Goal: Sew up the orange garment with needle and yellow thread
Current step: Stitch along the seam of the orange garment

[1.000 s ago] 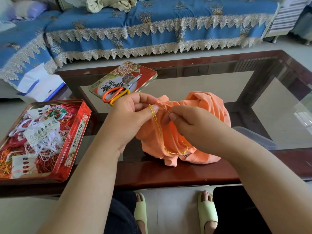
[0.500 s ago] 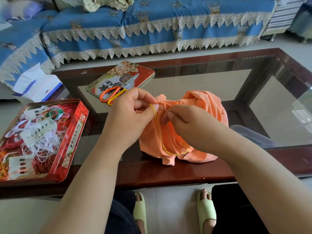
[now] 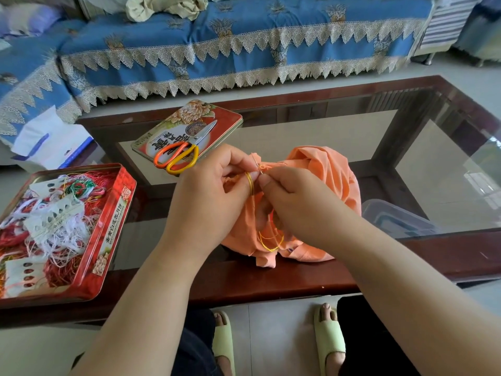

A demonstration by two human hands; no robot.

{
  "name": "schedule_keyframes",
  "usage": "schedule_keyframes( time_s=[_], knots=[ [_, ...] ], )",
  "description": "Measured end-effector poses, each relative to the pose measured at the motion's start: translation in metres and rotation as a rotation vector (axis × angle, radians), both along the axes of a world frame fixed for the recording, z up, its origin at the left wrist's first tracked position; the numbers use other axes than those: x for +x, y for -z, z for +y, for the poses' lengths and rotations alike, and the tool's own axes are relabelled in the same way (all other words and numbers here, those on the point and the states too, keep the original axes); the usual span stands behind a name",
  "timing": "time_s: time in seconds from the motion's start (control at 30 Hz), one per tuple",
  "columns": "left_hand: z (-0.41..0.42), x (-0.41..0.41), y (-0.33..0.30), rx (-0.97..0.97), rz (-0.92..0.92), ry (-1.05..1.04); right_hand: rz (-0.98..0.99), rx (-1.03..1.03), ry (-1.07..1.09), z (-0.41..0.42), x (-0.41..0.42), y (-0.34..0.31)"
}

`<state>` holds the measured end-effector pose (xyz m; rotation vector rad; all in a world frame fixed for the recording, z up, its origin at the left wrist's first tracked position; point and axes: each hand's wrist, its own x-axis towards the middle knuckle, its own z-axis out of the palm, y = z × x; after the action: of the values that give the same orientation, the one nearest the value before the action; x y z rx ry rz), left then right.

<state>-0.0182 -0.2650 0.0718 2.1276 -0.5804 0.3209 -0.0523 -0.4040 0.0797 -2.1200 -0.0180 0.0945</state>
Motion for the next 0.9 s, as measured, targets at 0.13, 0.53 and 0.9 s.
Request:
schedule_keyframes(
  time_s=[0.13, 0.53, 0.9],
  knots=[
    [0.0, 0.001, 0.0, -0.052, 0.023, -0.044, 0.155, 0.057, -0.072, -0.008, -0.001, -0.005],
    [-0.001, 0.002, 0.002, -0.062, 0.042, 0.034, 0.113, 0.113, -0.071, -0.015, 0.0, -0.009],
    [0.003, 0.001, -0.004, -0.074, 0.078, 0.087, 0.032, 0.096, -0.023, -0.023, 0.001, -0.01]
  ],
)
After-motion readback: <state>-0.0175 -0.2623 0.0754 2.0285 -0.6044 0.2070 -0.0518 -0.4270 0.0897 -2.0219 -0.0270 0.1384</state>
